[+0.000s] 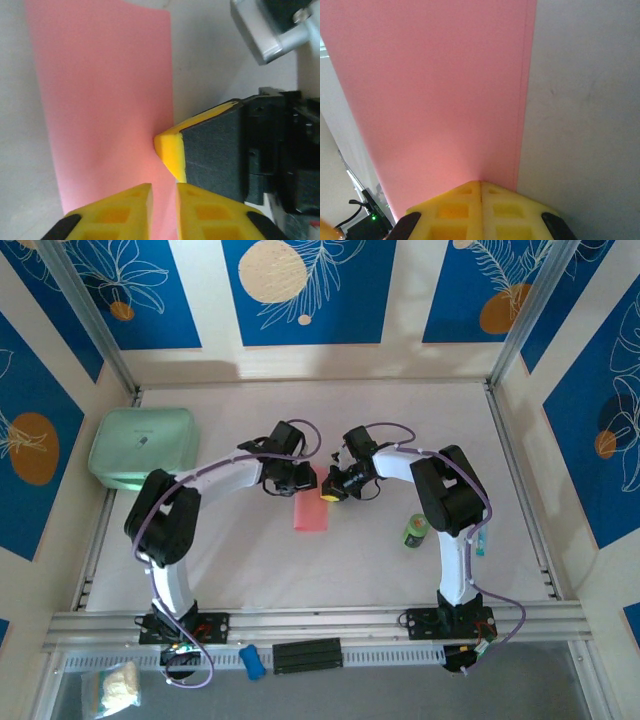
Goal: Fold a paper plane with a square sheet of paper (pick it up from the middle)
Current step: First fold the square sheet of paper in half at the center of the table.
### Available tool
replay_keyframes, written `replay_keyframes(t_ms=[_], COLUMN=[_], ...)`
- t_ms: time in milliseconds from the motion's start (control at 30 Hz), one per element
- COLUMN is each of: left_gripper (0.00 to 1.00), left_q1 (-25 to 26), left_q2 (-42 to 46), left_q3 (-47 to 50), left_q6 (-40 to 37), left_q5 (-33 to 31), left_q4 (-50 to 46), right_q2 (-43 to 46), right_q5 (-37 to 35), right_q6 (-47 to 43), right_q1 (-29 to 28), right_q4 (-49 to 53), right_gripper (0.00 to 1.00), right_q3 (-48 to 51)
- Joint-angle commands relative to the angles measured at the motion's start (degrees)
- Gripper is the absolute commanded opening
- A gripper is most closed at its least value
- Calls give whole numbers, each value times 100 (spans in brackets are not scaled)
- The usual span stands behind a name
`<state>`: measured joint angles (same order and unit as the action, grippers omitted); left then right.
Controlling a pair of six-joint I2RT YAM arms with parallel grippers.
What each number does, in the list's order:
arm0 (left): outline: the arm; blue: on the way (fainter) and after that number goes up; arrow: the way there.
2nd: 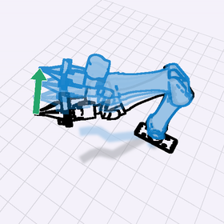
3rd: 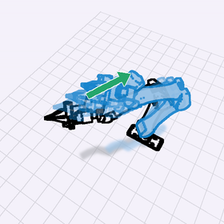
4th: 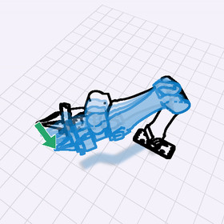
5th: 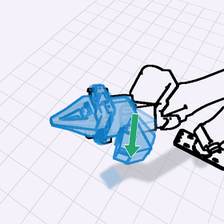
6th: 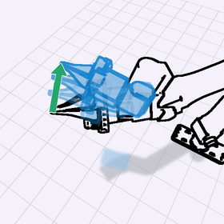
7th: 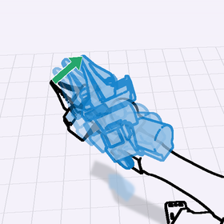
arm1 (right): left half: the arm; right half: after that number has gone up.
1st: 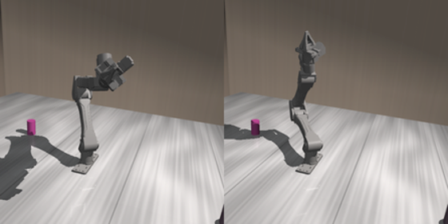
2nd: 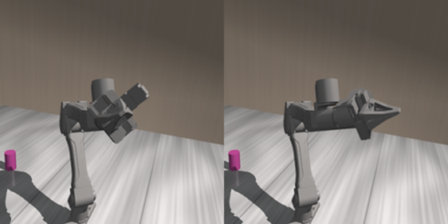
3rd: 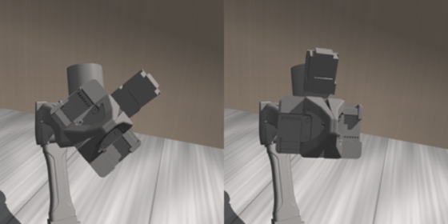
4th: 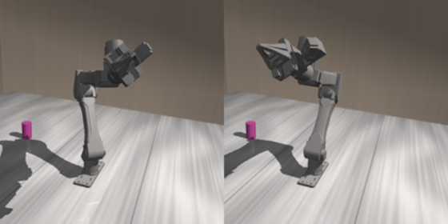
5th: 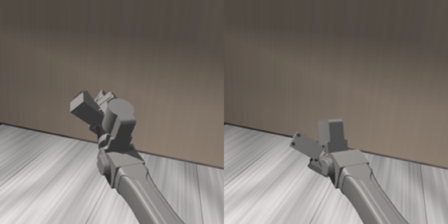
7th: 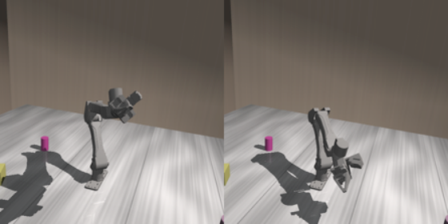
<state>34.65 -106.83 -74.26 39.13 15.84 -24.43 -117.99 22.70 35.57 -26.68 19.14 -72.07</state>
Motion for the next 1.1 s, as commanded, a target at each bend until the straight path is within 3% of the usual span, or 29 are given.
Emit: replay_keyframes(t_ms=[0, 600, 900, 1067], left_gripper=[17, 13, 13, 14], left_q1=[30, -312, -818, -1115], left_q2=[-336, -707, -311, 77], left_q3=[-262, 286, 1385, 1610], left_q6=[-29, -677, -829, -1057], left_q5=[441, 291, 517, 411], left_q4=[3, 94, 828, 674], right_q2=[-424, -557, -596, -646], right_q5=[-778, -944, -1151, -1231], right_q6=[-126, -194, -266, -305], right_q1=[-60, -44, -46, -73], right_q4=[657, 818, 967, 1081], right_gripper=[4, 4, 4, 3], right_q3=[141, 94, 48, -34])
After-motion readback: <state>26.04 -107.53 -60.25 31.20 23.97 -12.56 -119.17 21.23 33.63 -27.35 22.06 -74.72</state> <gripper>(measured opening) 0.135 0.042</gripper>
